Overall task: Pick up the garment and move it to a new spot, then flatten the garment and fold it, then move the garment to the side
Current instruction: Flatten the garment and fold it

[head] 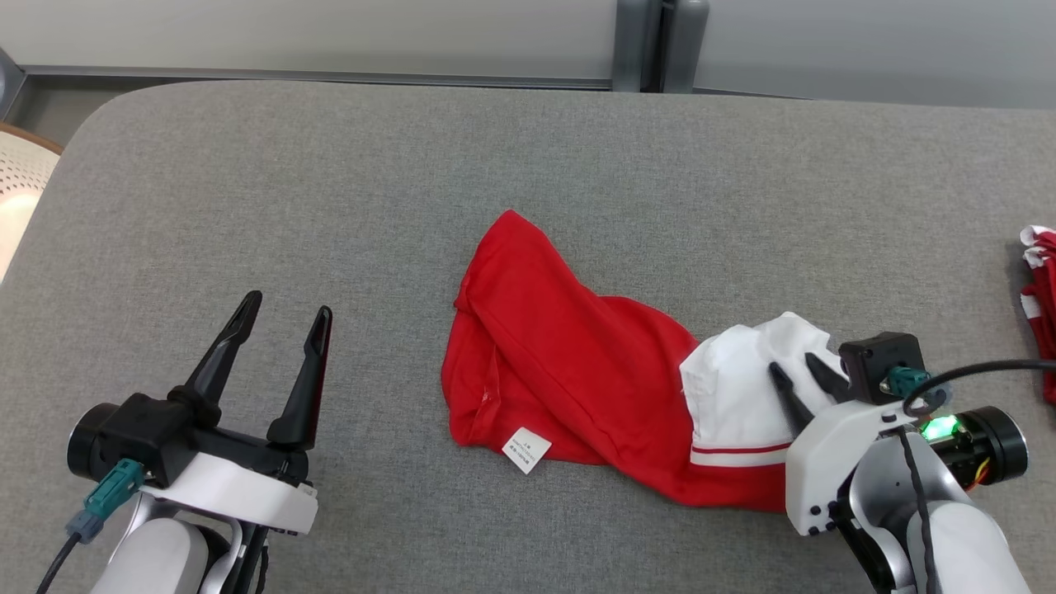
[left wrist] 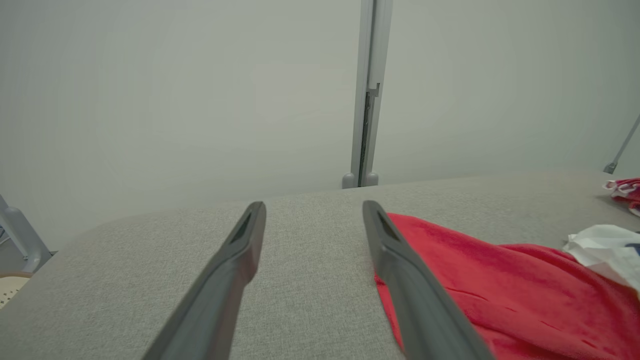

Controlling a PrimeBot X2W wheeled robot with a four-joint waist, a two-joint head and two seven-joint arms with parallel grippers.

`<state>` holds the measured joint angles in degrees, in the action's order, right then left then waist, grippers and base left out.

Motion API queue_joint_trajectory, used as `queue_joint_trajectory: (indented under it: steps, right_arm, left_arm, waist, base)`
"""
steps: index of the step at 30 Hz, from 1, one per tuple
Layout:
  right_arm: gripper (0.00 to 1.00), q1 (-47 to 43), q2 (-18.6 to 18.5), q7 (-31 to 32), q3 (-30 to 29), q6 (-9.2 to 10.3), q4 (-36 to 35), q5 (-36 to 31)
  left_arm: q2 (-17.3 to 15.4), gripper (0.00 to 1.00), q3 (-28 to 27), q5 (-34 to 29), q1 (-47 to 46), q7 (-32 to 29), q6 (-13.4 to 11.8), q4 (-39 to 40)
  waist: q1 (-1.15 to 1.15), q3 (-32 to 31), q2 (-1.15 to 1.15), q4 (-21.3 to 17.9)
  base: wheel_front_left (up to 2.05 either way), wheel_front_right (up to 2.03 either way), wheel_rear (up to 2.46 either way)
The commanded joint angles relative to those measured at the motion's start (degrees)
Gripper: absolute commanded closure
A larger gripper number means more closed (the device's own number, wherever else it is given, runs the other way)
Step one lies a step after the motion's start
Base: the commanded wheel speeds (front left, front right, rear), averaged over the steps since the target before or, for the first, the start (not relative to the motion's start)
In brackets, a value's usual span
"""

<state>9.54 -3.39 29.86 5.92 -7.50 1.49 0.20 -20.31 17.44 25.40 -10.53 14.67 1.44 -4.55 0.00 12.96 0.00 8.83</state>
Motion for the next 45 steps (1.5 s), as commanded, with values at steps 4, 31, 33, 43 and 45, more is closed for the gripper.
queue_joint_trajectory:
  steps: [4,31,33,43,45]
  right_arm:
    - [1.00,-3.4,0.2,-2.5,-2.2,0.02,-3.6,0.6]
    - [0.00,-14.1,0.4,-30.6,-2.8,0.02,-3.3,10.6]
    - [0.00,-13.7,0.4,-31.7,-3.1,0.02,-4.9,9.9]
    - [0.00,-14.6,0.4,-31.7,-5.1,0.02,-9.5,8.6]
    - [0.00,-15.1,0.4,-31.6,-5.2,0.02,-9.7,8.8]
  left_arm:
    - [0.3,0.00,-0.5,-0.5,-0.3,0.4,0.2,-0.4]
    - [-0.6,0.00,-2.9,-0.8,2.7,0.6,-1.6,0.7]
    - [-0.4,0.00,-3.1,-0.7,3.4,0.6,-2.0,0.8]
    - [-0.6,0.00,-2.6,-0.8,7.0,-0.3,-3.6,1.8]
    - [-0.6,0.00,-2.4,-0.8,7.5,-0.5,-3.8,2.1]
  waist:
    - [0.00,-0.9,0.00,-0.8]
    - [0.00,-3.0,0.00,-3.9]
    - [0.00,-3.6,0.00,-3.9]
    - [0.00,-6.8,0.00,-4.0]
    - [0.00,-6.9,0.00,-4.0]
  base:
    - [0.00,0.00,0.00]
    - [0.00,0.00,0.00]
    - [0.00,0.00,0.00]
    - [0.00,0.00,0.00]
    - [0.00,0.00,0.00]
